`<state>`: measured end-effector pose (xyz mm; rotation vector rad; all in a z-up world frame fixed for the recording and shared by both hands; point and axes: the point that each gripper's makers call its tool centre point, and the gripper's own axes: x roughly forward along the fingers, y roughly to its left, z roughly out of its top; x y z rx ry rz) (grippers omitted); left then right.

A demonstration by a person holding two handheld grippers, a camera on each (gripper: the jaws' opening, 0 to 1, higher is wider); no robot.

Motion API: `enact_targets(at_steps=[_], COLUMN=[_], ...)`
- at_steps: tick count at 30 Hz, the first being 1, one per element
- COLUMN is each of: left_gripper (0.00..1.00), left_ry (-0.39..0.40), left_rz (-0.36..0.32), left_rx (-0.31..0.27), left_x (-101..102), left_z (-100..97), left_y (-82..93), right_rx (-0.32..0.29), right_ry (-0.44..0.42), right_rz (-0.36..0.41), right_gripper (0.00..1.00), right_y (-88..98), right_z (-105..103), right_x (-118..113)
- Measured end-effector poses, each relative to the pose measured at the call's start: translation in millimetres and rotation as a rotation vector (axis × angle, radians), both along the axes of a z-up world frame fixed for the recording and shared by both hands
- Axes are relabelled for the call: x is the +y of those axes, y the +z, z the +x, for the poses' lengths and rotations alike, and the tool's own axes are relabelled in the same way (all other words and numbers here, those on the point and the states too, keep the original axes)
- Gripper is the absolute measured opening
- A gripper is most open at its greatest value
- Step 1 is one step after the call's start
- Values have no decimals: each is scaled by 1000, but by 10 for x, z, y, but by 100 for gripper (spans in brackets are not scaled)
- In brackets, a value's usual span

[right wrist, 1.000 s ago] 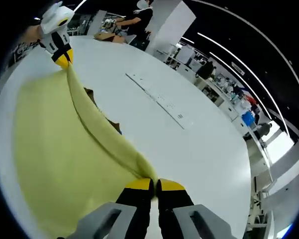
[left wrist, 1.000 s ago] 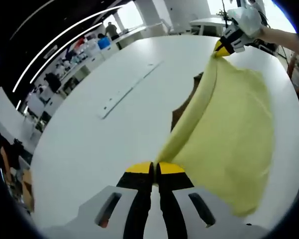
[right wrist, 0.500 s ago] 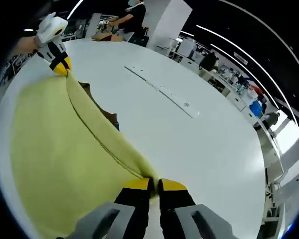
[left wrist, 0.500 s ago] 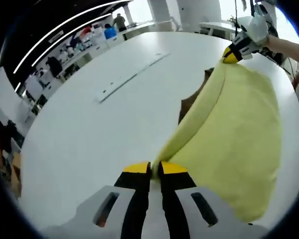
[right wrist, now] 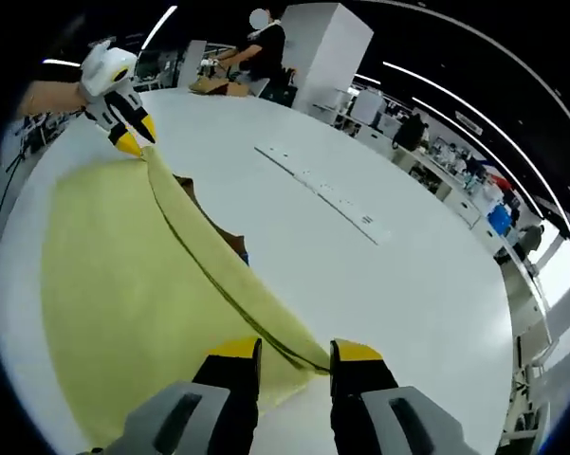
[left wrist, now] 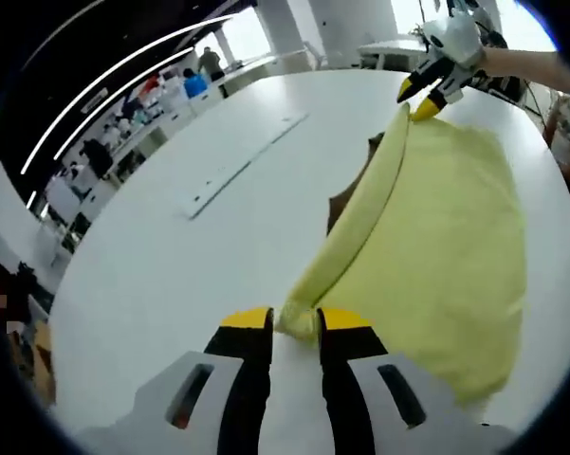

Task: Fold the garment on the visible template until the final outline fits inside the template.

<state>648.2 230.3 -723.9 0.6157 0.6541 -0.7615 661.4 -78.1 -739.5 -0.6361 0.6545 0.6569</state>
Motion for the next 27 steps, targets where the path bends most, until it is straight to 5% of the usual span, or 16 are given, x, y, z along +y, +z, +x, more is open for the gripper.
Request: enact_targets(at_steps=[6,9,21,27], left_gripper=[14,12,5,0], left_ry=[-58,-81,-134,-102], left_rz=[64,164,216,169], left_rx=[-18,-64,-112,-97], left_x=[32,98,96,80], left_z=[13,49,67,85], left_y=[-105,-137,-175,-124], right_rx=[-22,-40,-72,-86], right_ry=[33,37,21,1], right_rz=[-72,-105,-136,-113], right_gripper=[21,20,2,0], right_y=[-42,-39,-84,-15], right_z=[13,23,51,67], right_x=[-62,-122,-202,-202])
